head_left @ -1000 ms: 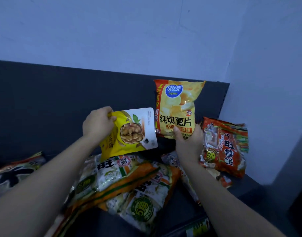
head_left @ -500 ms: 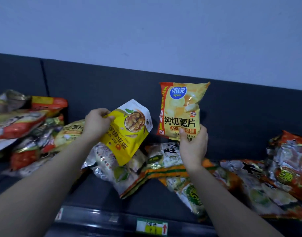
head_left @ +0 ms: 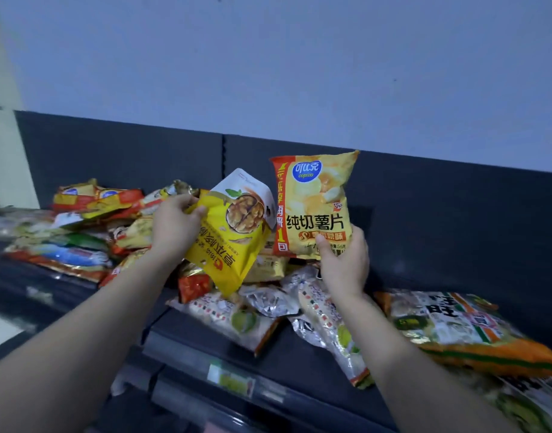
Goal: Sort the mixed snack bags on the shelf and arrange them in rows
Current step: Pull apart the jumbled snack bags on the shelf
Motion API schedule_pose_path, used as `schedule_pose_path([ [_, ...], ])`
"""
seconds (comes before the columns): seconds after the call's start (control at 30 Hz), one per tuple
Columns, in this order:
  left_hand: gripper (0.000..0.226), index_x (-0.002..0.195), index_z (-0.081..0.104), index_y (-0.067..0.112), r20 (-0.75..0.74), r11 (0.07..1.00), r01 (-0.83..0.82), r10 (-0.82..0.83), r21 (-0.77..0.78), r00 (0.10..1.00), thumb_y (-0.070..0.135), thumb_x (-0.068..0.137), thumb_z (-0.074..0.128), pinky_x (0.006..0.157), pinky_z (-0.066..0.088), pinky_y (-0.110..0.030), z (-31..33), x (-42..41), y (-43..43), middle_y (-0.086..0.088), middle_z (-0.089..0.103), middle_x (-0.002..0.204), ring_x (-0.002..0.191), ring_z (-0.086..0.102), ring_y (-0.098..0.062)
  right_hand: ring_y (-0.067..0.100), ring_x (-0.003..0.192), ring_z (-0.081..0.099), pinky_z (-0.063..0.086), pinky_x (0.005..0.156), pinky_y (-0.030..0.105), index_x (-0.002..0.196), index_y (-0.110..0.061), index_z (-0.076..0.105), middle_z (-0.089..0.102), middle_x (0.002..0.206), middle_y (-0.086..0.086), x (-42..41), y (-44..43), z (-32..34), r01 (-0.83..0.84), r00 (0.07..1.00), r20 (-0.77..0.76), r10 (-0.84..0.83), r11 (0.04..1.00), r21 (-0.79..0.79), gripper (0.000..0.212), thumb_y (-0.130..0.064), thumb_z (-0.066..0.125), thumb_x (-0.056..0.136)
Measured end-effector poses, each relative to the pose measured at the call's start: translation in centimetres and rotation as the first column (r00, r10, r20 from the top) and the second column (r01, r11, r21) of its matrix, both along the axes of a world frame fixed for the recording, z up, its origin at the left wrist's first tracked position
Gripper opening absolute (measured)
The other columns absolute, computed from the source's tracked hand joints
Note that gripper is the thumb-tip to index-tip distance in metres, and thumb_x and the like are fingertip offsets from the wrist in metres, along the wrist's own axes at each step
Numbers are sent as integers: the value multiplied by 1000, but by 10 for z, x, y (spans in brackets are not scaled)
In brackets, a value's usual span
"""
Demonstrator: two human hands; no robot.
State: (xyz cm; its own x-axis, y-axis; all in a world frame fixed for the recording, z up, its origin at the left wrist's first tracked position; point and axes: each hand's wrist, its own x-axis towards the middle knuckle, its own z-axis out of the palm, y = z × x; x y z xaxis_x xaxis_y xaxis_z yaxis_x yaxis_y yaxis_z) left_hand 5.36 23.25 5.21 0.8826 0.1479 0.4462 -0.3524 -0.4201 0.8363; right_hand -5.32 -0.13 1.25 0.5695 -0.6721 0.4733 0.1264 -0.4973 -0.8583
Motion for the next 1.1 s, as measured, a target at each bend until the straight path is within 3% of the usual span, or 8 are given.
schedule_pose_path([
  [0.1,23,110,66,8,28,1000,-27,26,17,999,22,93,62,75,53,-43,4,17,42,-8,66,100,80,62,-28,11,93,53,38,74,28,119,-20,52,59,112,-3,28,44,3,-43,999,-2,43,999,5,39,-32,71,86],
  [0.17,22,108,66,8,27,998,-48,47,35,999,23,94,61,71,52,-40,5,28,69,-4,64,100,73,58,-24,12,94,55,39,73,29,118,-23,52,59,112,-4,46,72,3,-70,998,-3,70,997,12,39,-33,71,86],
  [0.27,17,103,66,10,30,996,-78,77,37,997,23,94,60,73,51,-39,4,41,106,-5,65,99,77,59,-24,16,101,56,42,76,31,114,-30,49,60,109,-8,71,109,3,-105,994,6,105,994,1,37,-35,71,85],
  [0.47,20,108,67,12,8,988,-153,153,-8,988,25,94,59,71,54,-43,2,79,167,-6,67,101,74,61,-25,13,103,57,39,79,29,130,-27,45,62,117,-7,118,165,8,-156,988,-16,156,987,-29,51,-36,70,86],
  [0.63,14,99,68,14,51,978,-207,208,-24,977,24,93,60,81,54,-43,-1,121,199,-9,69,106,92,64,-30,18,119,54,41,94,36,142,-32,39,59,130,-6,165,195,16,-196,981,-12,195,979,-63,62,-40,67,87],
  [0.73,12,95,69,14,75,966,-257,259,-27,963,22,92,60,74,49,-36,3,147,212,-5,66,89,85,61,-27,17,123,50,38,92,33,143,-31,39,56,134,-6,195,208,24,-227,974,-4,227,970,-86,61,-38,66,89],
  [0.93,14,98,68,13,97,928,-368,372,-58,923,21,94,57,74,51,-40,20,202,234,-5,65,90,81,60,-26,10,101,46,32,80,25,142,-30,38,55,127,-2,262,224,50,-291,957,-54,286,946,-143,59,-37,65,90],
  [1.1,18,101,66,15,91,896,-439,443,-65,892,25,97,53,76,54,-46,21,241,251,-4,62,90,84,61,-31,22,107,54,32,78,26,138,-30,44,48,118,0,302,236,64,-309,950,-122,288,924,-224,55,-42,65,89],
])
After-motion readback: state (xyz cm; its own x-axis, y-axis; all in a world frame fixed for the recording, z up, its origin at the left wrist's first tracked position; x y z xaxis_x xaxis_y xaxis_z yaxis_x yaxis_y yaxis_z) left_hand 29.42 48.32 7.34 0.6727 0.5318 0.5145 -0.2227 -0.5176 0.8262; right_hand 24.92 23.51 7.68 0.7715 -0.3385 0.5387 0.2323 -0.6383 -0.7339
